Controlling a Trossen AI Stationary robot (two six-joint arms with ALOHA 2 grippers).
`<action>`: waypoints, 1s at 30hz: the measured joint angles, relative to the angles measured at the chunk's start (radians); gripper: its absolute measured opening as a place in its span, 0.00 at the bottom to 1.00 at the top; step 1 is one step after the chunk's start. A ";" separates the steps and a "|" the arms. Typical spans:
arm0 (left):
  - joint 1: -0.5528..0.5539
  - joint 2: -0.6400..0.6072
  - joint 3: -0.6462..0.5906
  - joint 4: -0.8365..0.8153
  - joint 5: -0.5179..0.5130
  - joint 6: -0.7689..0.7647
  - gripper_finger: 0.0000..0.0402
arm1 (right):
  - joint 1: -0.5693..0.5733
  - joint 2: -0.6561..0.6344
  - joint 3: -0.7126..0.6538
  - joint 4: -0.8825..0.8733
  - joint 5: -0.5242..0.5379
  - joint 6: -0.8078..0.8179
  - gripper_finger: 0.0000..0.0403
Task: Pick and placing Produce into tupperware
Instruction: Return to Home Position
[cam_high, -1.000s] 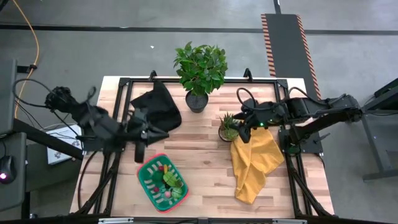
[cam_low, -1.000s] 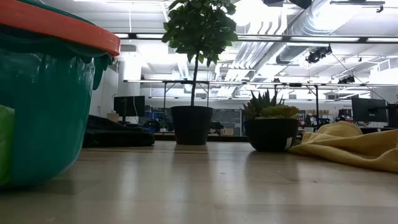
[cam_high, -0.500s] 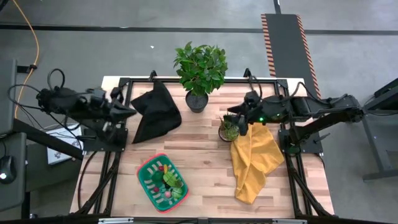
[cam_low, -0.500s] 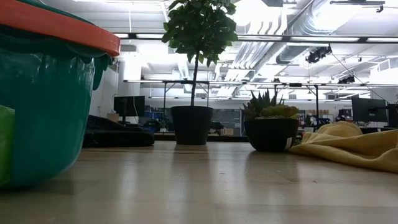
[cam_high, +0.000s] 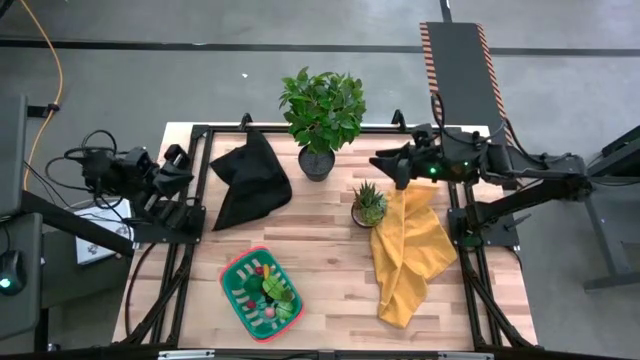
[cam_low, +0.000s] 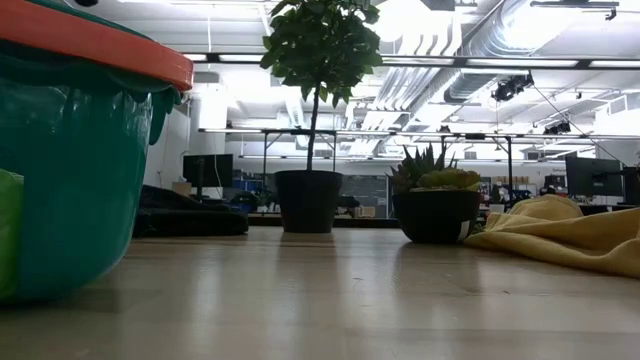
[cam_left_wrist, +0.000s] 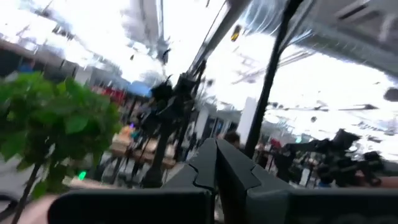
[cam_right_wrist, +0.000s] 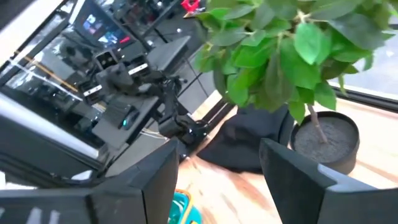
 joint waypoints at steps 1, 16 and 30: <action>0.000 -0.014 -0.018 0.027 0.012 0.015 0.00 | -0.007 -0.001 0.000 -0.003 0.000 0.007 0.54; 0.000 -0.010 -0.258 0.216 0.021 0.008 0.00 | -0.043 0.002 0.000 -0.097 -0.007 0.062 0.54; 0.001 -0.011 -0.451 0.527 0.221 -0.003 0.00 | -0.043 0.002 0.000 -0.140 -0.006 0.106 0.54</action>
